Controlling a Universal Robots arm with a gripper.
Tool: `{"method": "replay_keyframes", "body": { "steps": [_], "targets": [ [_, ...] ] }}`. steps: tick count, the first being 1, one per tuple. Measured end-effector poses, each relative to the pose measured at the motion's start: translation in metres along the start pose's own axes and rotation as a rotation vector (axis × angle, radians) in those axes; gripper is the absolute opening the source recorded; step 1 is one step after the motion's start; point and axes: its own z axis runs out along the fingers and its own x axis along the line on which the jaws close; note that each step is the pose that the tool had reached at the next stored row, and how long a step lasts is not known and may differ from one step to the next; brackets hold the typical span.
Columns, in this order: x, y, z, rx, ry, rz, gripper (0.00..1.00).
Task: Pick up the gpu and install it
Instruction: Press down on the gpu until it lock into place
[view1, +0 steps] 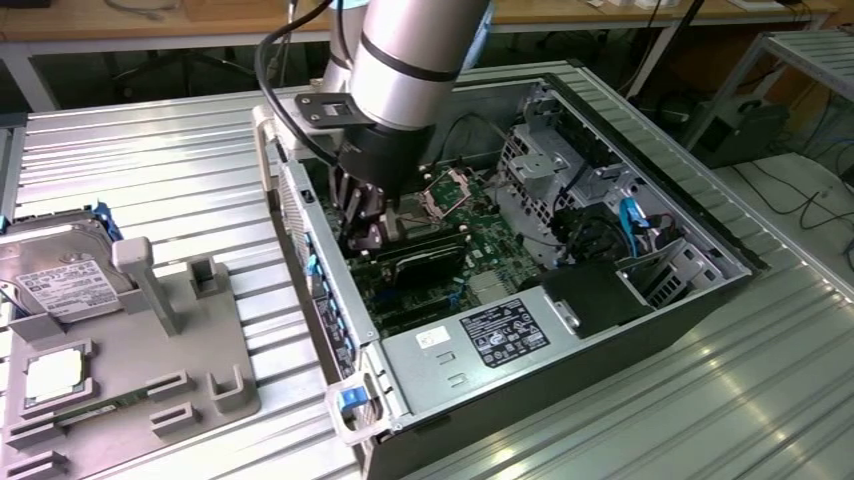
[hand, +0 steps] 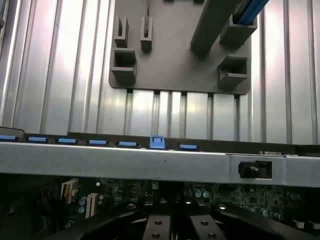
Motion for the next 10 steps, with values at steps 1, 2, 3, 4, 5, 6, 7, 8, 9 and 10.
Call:
{"method": "replay_keyframes", "body": {
  "steps": [1, 2, 3, 4, 5, 6, 7, 8, 9, 10],
  "targets": [
    [0.000, -0.0012, 0.0008, 0.0000, 0.0007, -0.004, 0.11],
    [0.000, -0.0019, 0.0017, -0.0002, 0.0016, -0.009, 0.11],
    [0.000, -0.0022, 0.0024, -0.0004, 0.0025, -0.012, 0.11],
    [0.000, -0.0030, 0.0036, -0.0004, 0.0034, -0.017, 0.11],
    [0.000, -0.0037, 0.0048, -0.0005, 0.0043, -0.021, 0.11],
    [0.000, -0.0046, 0.0064, -0.0007, 0.0052, -0.025, 0.11],
    [0.000, -0.0055, 0.0080, -0.0007, 0.0060, -0.030, 0.11],
    [0.000, -0.0062, 0.0097, -0.0008, 0.0069, -0.034, 0.11],
    [0.000, -0.0067, 0.0112, -0.0009, 0.0077, -0.038, 0.11],
    [0.001, -0.0074, 0.0122, -0.0010, 0.0086, -0.041, 0.11]
  ]
}}
